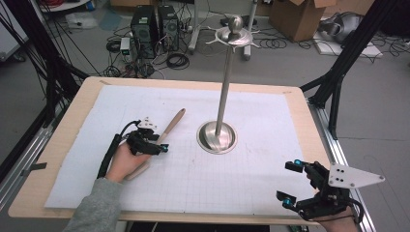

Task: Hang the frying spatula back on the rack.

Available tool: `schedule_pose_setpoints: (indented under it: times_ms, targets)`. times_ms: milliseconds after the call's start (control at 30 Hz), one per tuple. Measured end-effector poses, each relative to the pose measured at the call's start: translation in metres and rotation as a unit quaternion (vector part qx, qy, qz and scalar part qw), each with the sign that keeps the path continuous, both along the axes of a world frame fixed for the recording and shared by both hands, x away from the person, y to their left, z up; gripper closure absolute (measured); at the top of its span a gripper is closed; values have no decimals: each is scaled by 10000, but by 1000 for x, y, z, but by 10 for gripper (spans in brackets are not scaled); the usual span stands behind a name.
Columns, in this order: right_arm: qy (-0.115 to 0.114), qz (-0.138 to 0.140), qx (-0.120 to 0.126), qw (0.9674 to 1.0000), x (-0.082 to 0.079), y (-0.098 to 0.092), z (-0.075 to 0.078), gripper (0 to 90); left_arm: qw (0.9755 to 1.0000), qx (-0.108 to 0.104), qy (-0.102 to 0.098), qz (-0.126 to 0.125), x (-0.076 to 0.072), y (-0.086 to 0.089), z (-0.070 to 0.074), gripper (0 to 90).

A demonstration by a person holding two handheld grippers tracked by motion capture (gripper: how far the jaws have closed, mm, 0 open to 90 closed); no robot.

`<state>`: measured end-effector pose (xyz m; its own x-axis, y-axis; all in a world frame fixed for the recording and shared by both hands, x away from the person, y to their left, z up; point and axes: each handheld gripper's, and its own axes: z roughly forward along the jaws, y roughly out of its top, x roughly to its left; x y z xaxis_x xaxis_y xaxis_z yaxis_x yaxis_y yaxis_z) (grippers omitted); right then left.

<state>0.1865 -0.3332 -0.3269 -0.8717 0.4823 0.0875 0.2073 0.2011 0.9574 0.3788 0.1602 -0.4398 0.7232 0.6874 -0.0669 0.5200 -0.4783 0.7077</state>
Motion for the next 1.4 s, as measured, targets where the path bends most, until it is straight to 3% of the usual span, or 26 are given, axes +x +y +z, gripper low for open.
schedule_pose_setpoints:
  times_ms: [167, 533, 967, 1400]
  targets:
    - [46, 7, -20, 10000, 1, 1, -1, 117, 10000, -33, -4, 53, 0, 1, 0, 420]
    - [47, 16, -19, 10000, 1, 1, -1, 117, 9992, 189, -202, 275, -3, -1, 0, 562]
    - [57, 15, -33, 10000, 1, 1, -2, 117, 9987, 129, -257, 421, -6, 3, 0, 723]
    - [85, 29, -43, 10000, 2, 2, -2, 117, 9988, 112, -200, 440, -6, 2, 1, 771]
